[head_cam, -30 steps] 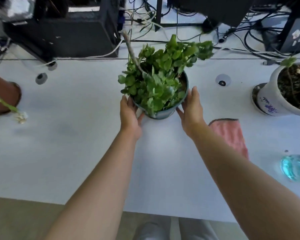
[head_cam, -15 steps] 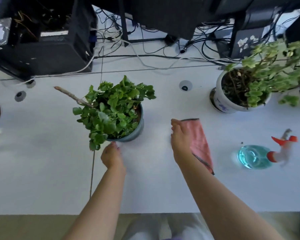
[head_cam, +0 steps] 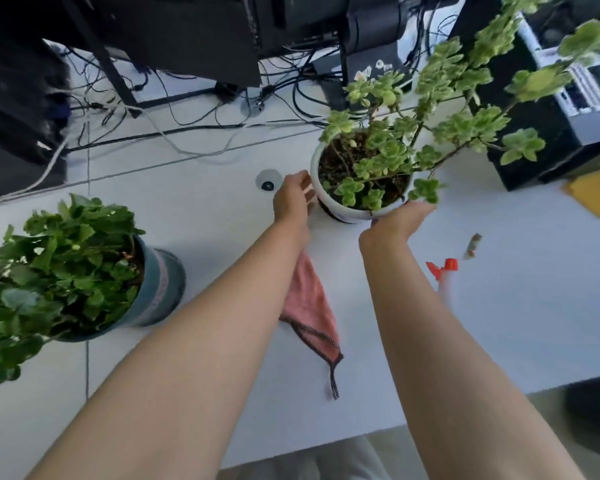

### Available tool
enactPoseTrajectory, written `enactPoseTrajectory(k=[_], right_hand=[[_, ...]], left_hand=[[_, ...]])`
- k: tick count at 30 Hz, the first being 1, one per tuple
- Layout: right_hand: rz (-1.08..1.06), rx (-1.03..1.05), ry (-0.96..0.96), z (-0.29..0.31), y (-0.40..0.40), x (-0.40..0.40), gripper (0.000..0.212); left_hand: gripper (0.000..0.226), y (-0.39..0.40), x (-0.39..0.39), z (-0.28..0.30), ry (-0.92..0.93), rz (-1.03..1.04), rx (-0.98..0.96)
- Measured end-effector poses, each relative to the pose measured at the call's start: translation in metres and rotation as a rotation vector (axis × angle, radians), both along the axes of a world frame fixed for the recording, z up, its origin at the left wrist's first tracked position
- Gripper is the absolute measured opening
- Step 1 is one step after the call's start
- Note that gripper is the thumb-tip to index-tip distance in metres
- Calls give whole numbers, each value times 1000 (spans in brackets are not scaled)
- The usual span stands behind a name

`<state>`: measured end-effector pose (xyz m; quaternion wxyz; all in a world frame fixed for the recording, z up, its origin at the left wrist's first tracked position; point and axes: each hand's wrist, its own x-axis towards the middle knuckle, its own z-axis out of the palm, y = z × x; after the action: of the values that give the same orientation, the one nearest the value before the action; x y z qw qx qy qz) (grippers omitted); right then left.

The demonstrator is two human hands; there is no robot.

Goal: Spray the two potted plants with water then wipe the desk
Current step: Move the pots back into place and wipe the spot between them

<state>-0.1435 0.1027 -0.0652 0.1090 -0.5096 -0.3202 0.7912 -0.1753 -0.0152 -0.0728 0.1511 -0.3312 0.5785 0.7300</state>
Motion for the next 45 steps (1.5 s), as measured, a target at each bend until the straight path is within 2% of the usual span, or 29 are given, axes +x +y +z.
enactPoseTrajectory(k=[3,7,11,15,17,20,22,24,26,27,28,30,32,34,36,38,40,42,43,45], right_hand=[[-4,-43,41,-2,7,-6,64],[1,-24,9,-13,7,-6,67],[86,17,-62,-18,-6,10,62],[154,70,-113,-30,-27,34,42],[170,113,-125,-38,-35,48,40],[172,133,-118,-44,-39,65,44],[201,157,-70,-43,-41,76,35],[289,265,-107,-47,-50,95,29],[539,555,-271,-63,-60,123,32],[741,753,-284,-74,-64,141,37],[981,951,-218,-84,-69,159,46],[1400,1295,-52,-109,-75,182,66],[1633,1475,-1,-122,-83,180,72],[1766,1540,90,-126,-95,170,71],[1795,1532,142,-126,-117,170,67],[1812,1470,166,-130,-137,187,63],[1981,1515,317,-137,-143,217,68],[2010,1662,542,-143,-133,214,63],[1955,1678,527,-143,-129,198,59],[1753,1566,171,-135,-135,157,57]], left_hand=[[50,5,-24,-11,4,-38,126],[68,3,-25,-21,12,-75,157],[71,-20,-8,-25,8,-9,162],[70,-49,32,-30,-14,81,194],[67,-62,56,-31,-40,122,241],[64,-74,86,-27,-40,146,354],[60,-73,100,-28,-60,151,326],[54,-70,114,-36,-76,-4,21],[43,-76,131,-55,12,-455,-552],[40,-81,143,-68,79,-714,-836],[43,-85,154,-79,136,-898,-1020],[48,-94,178,-86,170,-994,-1190],[44,-107,199,-87,165,-914,-1264],[41,-128,215,-91,167,-793,-1286],[46,-150,229,-95,161,-632,-1235],[41,-169,241,-95,150,-445,-1194],[28,-187,248,-97,35,-273,-1119],[36,-207,249,-98,-44,-76,-1022],[48,-217,247,-96,-62,31,-941],[71,-238,235,-89,-46,176,-749]])
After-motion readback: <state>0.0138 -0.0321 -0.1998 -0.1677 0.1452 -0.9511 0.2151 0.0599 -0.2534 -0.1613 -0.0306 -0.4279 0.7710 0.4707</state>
